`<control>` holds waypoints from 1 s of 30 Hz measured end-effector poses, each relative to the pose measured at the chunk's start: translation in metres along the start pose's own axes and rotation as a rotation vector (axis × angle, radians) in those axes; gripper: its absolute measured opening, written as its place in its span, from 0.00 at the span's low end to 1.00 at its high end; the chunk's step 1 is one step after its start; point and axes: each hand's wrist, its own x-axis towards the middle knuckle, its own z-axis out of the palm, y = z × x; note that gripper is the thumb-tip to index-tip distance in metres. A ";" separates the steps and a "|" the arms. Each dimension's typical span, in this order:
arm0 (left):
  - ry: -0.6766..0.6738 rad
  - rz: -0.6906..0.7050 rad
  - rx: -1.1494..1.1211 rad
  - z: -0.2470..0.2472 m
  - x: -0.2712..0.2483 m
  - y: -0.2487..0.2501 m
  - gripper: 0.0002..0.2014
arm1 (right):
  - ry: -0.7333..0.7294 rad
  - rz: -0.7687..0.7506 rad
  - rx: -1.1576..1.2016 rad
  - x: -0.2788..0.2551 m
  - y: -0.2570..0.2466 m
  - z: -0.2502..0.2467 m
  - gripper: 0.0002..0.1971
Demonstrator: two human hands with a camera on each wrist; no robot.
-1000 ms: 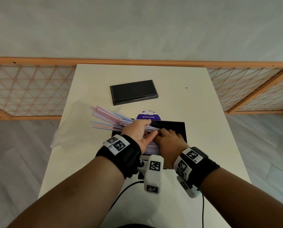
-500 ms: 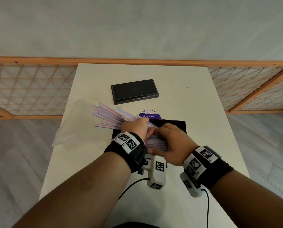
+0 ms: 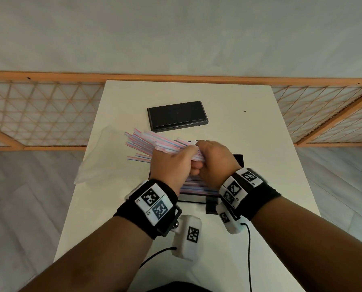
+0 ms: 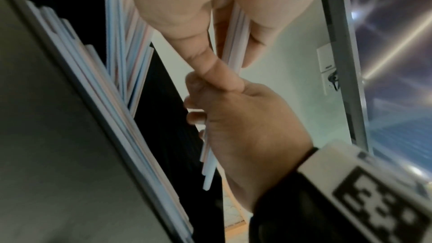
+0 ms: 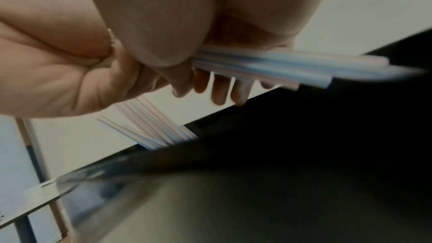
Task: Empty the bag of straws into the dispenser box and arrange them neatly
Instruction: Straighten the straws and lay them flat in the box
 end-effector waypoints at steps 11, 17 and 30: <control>-0.055 0.478 0.220 -0.061 0.010 0.035 0.26 | 0.165 -0.146 -0.223 -0.006 -0.012 0.002 0.09; -0.186 0.585 0.636 -0.048 0.007 0.009 0.28 | 0.024 -0.108 -0.143 -0.005 -0.033 0.009 0.20; 0.225 -0.090 0.559 -0.104 0.044 0.021 0.39 | -0.251 0.054 -0.291 -0.020 -0.003 0.041 0.54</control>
